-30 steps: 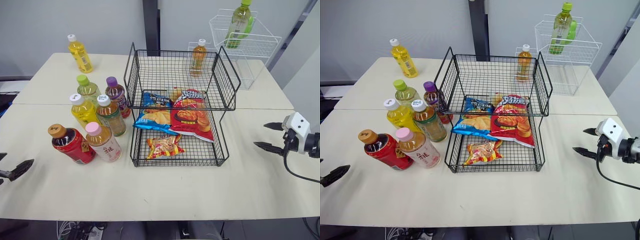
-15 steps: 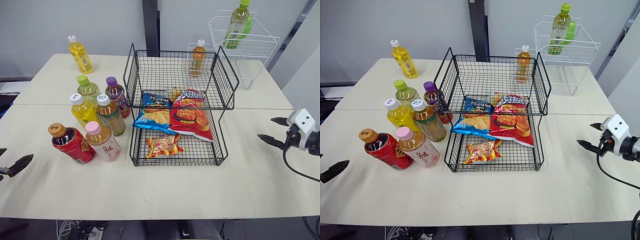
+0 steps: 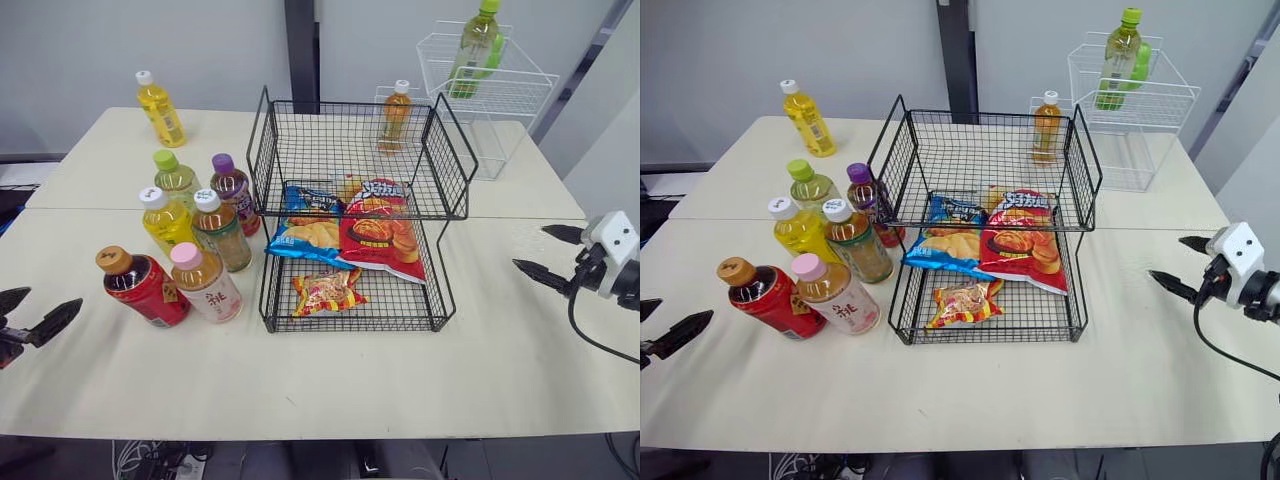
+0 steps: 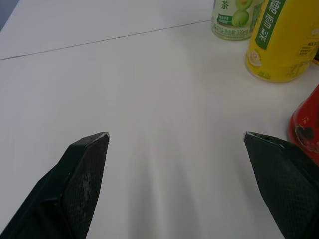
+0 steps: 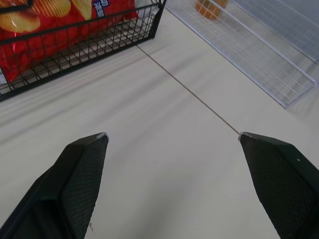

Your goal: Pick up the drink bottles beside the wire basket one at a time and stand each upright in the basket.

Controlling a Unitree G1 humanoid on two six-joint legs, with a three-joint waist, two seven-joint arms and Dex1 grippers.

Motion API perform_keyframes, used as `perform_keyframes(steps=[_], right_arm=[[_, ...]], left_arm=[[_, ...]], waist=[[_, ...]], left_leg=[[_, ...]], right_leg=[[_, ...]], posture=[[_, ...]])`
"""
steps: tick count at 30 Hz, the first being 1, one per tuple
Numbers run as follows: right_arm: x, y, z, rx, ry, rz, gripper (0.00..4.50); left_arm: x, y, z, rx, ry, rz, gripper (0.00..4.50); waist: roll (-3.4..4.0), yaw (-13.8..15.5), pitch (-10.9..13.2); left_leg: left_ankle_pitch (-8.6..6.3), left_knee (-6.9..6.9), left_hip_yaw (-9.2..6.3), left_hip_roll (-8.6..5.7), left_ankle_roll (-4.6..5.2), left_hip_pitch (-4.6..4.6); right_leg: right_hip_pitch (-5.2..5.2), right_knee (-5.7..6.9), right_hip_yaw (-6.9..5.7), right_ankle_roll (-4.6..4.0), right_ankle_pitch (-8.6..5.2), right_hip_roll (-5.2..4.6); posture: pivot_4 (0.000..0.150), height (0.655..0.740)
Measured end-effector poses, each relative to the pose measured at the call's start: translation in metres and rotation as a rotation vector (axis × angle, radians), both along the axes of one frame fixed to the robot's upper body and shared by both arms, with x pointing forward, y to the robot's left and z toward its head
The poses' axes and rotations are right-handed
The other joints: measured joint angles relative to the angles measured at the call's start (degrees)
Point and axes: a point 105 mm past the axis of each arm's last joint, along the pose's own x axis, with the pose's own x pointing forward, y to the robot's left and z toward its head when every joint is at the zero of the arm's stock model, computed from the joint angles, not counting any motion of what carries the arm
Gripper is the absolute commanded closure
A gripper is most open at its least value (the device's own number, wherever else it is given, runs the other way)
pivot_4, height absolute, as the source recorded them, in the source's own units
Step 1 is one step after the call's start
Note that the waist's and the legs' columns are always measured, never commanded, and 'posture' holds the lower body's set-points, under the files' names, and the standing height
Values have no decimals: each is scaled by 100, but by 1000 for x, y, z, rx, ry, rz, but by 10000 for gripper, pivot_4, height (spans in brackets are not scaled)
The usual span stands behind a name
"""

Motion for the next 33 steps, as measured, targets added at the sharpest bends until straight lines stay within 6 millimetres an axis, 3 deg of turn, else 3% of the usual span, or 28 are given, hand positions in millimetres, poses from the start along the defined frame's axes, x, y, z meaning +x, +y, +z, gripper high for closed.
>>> perform_keyframes(steps=[5,8,12,17,21,28,33], right_arm=[[-19,21,64,34,-117,113,0],[-29,56,103,41,-184,264,0],[-39,106,130,55,-224,479,0],[-45,169,124,106,-162,779,0],[-51,194,113,98,-104,935,0],[-47,204,98,89,-62,1000,0],[-45,207,94,94,-51,1010,0]], left_arm=[[-1,-2,-4,-14,6,15,264],[-2,-6,-5,-23,7,10,264],[-8,-6,-4,-31,6,19,264],[-28,-16,-2,-40,14,17,264],[-46,-35,8,-53,4,-12,264],[-56,-90,50,-87,-95,-135,264],[-43,-102,74,-109,-224,-120,264]], waist=[[0,0,-2],[-1,-24,-3],[-16,-43,-12],[-33,-113,-22],[-39,-106,-26],[-41,-42,-28],[-35,20,-26]], left_leg=[[0,1,-7,0,0,2],[0,1,-12,2,0,5],[0,-1,-15,5,0,4],[-3,-1,-24,8,-3,-3],[-3,-1,-30,7,-3,-16],[0,1,-103,2,-2,-20],[0,1,-140,-2,-2,-12]], right_leg=[[2,0,-4,0,0,0],[2,0,-1,0,0,0],[-1,-1,-8,-11,-7,0],[-1,-2,-17,-18,-11,-3],[-1,-2,-47,-28,-20,-14],[23,-4,-95,-39,-27,-17],[41,-4,-104,-41,-28,0]], posture=[[1500,6736],[1500,6736],[1500,6736],[1500,6736],[1500,6736],[1500,6736],[1500,6736]])
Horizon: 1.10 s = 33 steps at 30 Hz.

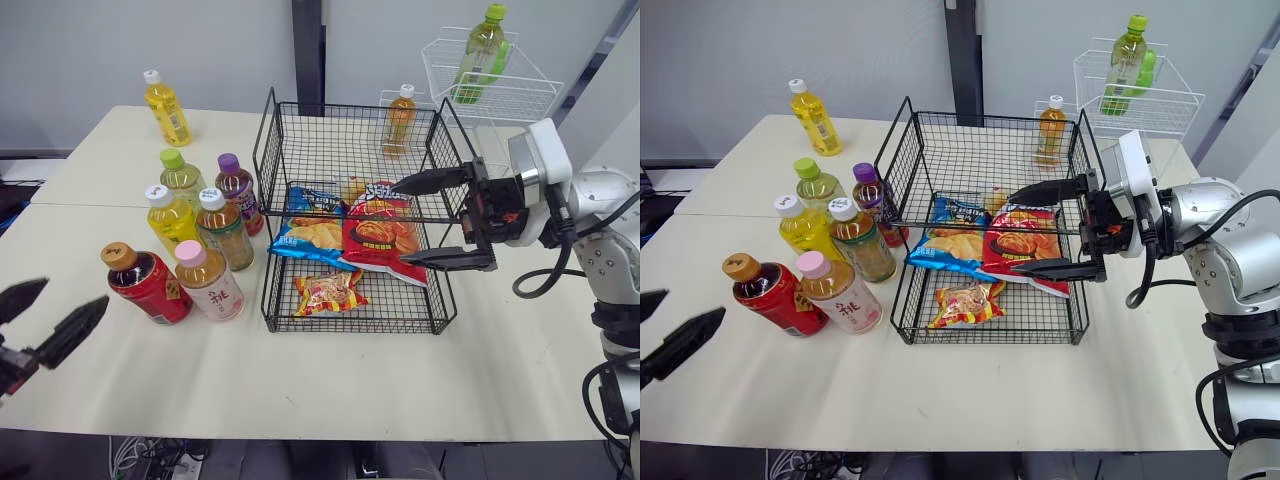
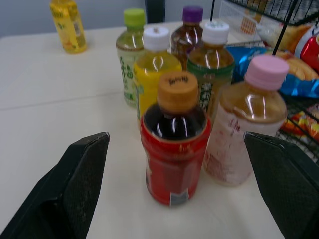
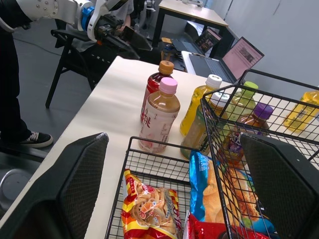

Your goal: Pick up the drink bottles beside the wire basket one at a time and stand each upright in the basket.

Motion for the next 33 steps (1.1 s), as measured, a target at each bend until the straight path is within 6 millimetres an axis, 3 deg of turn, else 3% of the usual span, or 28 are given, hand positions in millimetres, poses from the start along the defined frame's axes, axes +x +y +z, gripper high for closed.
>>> perform_keyframes(steps=[5,11,18,21,29,33], right_arm=[[-1,1,1,1,-4,3,0],[-2,3,2,1,-5,-4,0],[-3,3,3,-1,-4,-17,0],[-3,3,2,-3,2,-20,0],[-3,2,-1,-6,12,-29,0],[-3,0,-2,-13,11,-35,0]], left_arm=[[23,-3,8,-23,-51,24,264],[46,-7,-4,-44,-7,12,264],[57,-12,-13,1,30,3,264],[60,-14,-15,6,35,0,6135],[63,-20,-17,0,24,-26,30141],[64,-20,-17,6,17,-28,31506]], waist=[[0,18,0],[1,15,1],[2,19,2],[2,19,2],[2,24,2],[2,26,2]], left_leg=[[0,0,-8,-1,-1,0],[0,0,-6,-4,-1,-1],[0,-1,-7,-4,-1,-1],[0,-1,-7,-3,-1,-1],[0,-1,-7,-4,-1,-2],[0,-1,-8,-4,-1,-2]], right_leg=[[7,0,-5,-1,0,1],[6,0,-5,-4,2,2],[6,0,-5,-3,2,1],[6,0,-5,-2,1,1],[6,-1,-5,-1,1,1],[6,-1,-6,0,0,1]], posture=[[1500,6736],[1500,6736],[1500,6736],[1500,6736],[1500,6736],[1500,6736]])
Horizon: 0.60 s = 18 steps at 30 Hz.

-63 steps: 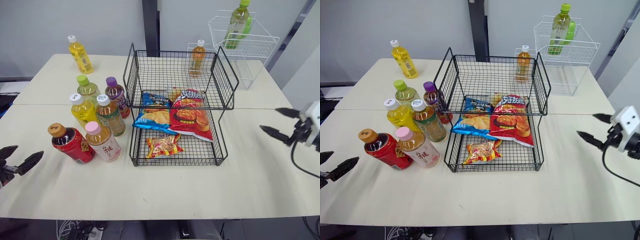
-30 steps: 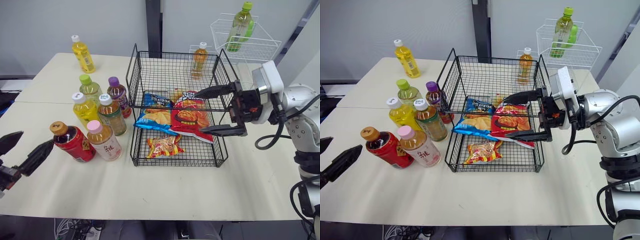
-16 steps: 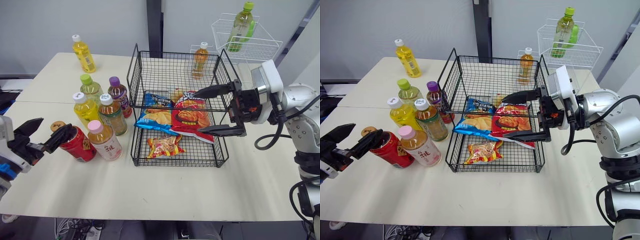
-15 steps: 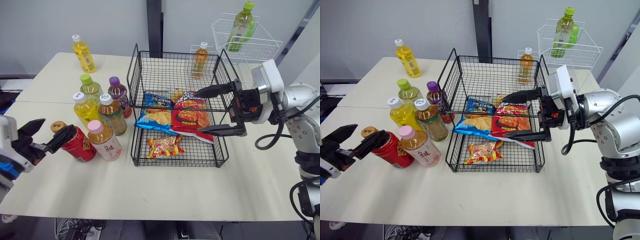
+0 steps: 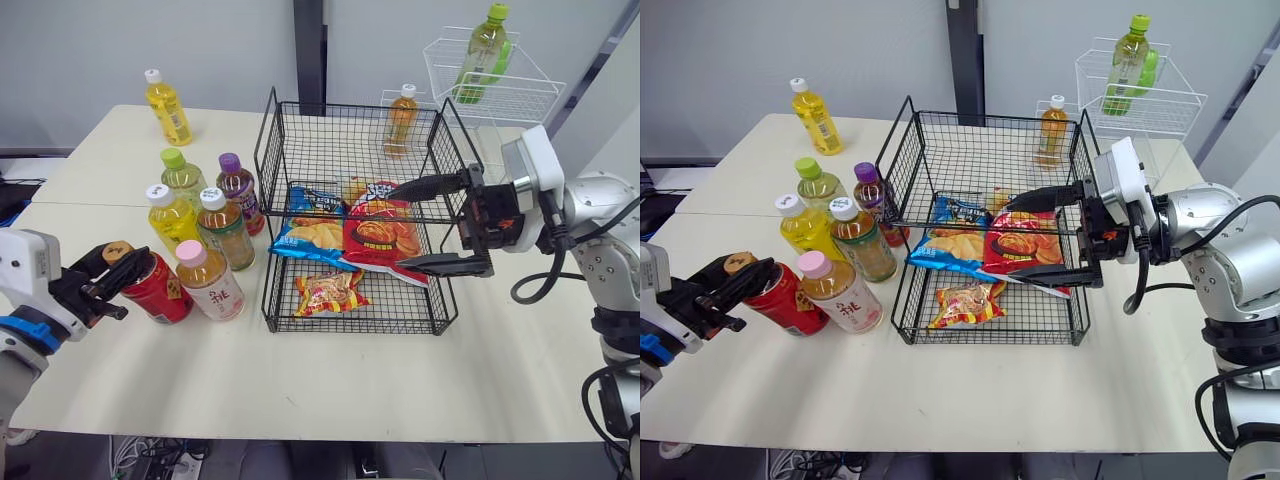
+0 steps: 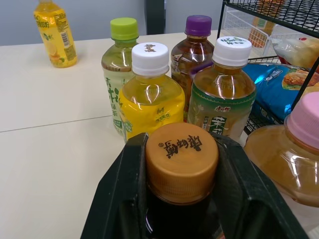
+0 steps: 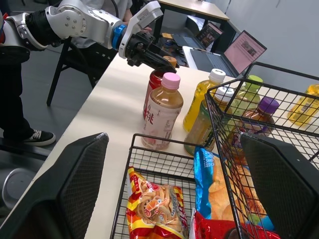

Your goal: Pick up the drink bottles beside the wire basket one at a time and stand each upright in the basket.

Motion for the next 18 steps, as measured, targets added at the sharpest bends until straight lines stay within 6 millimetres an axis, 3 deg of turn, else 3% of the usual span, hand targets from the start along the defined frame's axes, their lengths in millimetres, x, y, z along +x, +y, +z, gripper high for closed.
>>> perform_keyframes(steps=[5,8,13,18], right_arm=[[1,-4,5,16,-19,-28,0],[2,-5,10,39,-38,-63,0],[2,-6,19,93,-50,-138,0],[4,-9,17,127,-44,-237,0]], left_arm=[[-4,-1,2,-4,0,-44,31506],[-6,0,17,14,7,-97,31507],[-5,3,76,73,-55,-163,31507],[9,2,137,105,-130,-233,31508]], waist=[[-1,-2,1],[-9,-1,4],[-4,10,8],[1,64,12]], left_leg=[[0,0,0,1,0,-3],[1,0,0,4,-1,-12],[0,-1,0,3,-2,-19],[1,-1,6,-2,-3,-34]], right_leg=[[-2,-1,-1,0,0,0],[-6,-1,-13,-3,-2,0],[-12,-1,-17,-9,-10,0],[-22,-5,-29,-5,-12,2]], posture=[[1500,6736],[1500,6736],[1500,6736],[1500,6736]])
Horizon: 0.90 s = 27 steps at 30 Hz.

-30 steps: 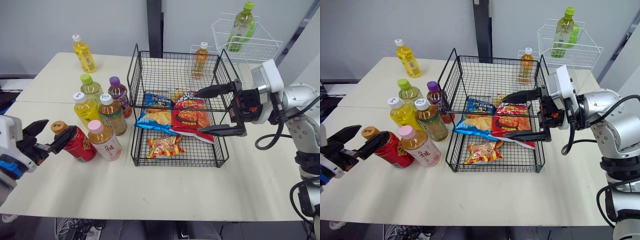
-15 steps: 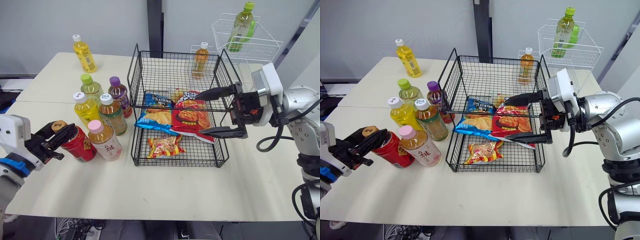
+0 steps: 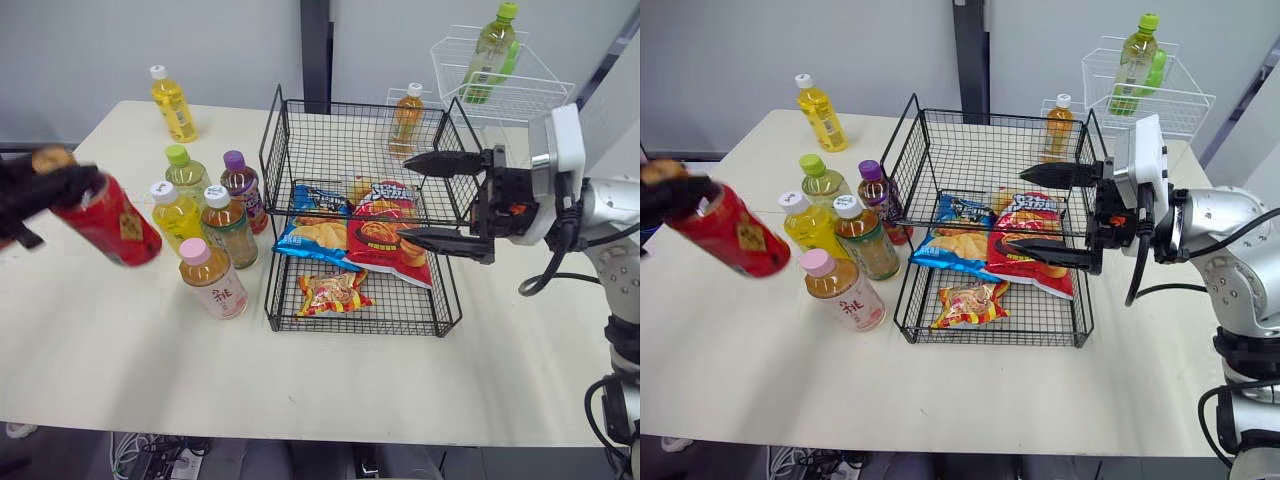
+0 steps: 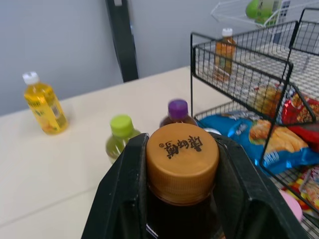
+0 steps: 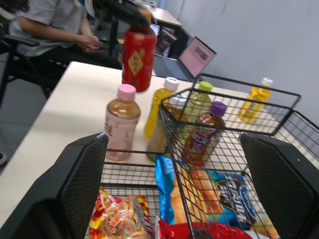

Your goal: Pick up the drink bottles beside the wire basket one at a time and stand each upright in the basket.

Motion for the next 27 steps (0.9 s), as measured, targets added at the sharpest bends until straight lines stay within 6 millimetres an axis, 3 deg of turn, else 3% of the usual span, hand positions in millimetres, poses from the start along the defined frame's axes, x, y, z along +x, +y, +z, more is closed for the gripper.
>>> perform_keyframes(steps=[2,7,15,21,27], right_arm=[[1,-4,0,3,-10,-49,0],[-7,-35,0,-8,3,-204,0],[-26,-48,1,55,13,-313,0],[-33,-50,3,104,-1,-381,0],[-33,-52,-1,137,-15,-464,0]], left_arm=[[8,-11,24,13,-46,-59,31508],[37,-63,76,-21,-152,-308,31509],[81,-145,114,-37,-118,-585,31510],[96,-208,120,-22,-108,-768,31510],[118,-266,85,20,-40,-849,31510]], waist=[[5,62,3],[8,252,6],[11,201,9],[23,83,16],[34,45,23]], left_leg=[[0,0,4,-9,0,-5],[-1,3,-5,-32,1,-27],[0,6,-24,-40,1,-37],[1,7,-32,-52,2,-37],[2,7,-43,-72,3,-36]], right_leg=[[3,0,-1,-1,1,2],[5,-2,0,3,6,-2],[8,-2,-1,30,-9,-4],[9,1,2,47,-19,-14],[12,4,10,65,-17,-26]], posture=[[1500,6736],[1500,6736],[1500,6736],[1500,6736],[1500,6736]])
